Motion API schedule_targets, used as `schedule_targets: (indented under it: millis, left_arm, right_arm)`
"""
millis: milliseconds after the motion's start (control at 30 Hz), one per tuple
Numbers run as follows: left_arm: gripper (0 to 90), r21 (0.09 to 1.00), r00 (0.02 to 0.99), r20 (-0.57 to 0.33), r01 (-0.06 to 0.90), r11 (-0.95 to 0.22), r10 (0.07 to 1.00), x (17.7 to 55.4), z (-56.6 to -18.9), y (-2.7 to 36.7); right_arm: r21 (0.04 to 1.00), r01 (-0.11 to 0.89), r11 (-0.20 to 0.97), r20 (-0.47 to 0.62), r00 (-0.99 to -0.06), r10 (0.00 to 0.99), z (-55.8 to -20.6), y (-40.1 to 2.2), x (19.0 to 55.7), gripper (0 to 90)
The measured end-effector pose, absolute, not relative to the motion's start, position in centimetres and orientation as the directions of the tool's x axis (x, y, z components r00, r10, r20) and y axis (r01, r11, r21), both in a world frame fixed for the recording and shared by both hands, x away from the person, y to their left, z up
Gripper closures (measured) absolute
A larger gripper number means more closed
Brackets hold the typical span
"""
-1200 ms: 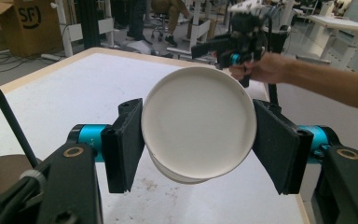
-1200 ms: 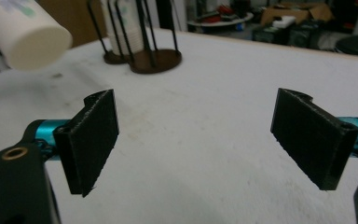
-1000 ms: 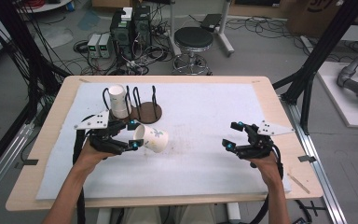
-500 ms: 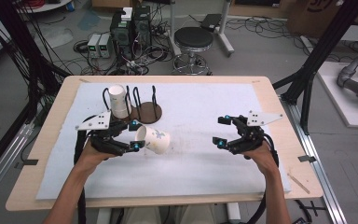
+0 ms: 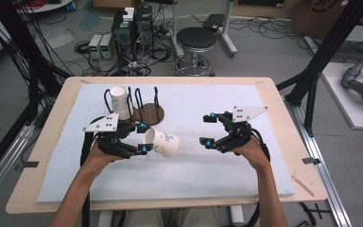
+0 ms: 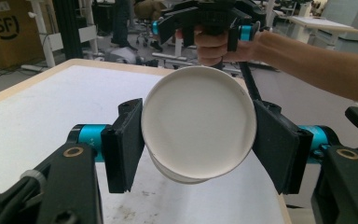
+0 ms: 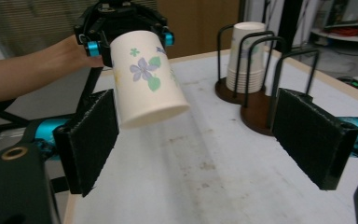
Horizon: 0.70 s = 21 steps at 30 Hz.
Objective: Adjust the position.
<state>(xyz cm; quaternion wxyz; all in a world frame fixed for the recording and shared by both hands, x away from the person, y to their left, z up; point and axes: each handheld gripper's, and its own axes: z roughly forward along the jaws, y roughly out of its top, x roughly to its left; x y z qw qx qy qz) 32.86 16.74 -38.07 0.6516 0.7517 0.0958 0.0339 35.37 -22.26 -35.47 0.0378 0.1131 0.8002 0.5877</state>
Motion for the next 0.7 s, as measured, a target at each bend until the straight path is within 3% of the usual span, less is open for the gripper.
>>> schedule_targets:
  millis: [700]
  left_arm:
    - [36.7, 0.989, 0.989, -0.060, 0.077, -0.129, 0.137, 32.6, -37.7, 15.3]
  right_arm:
    - [0.909, 0.104, 0.403, 0.092, -0.995, 0.050, -36.5, -14.4, 35.2, 15.4]
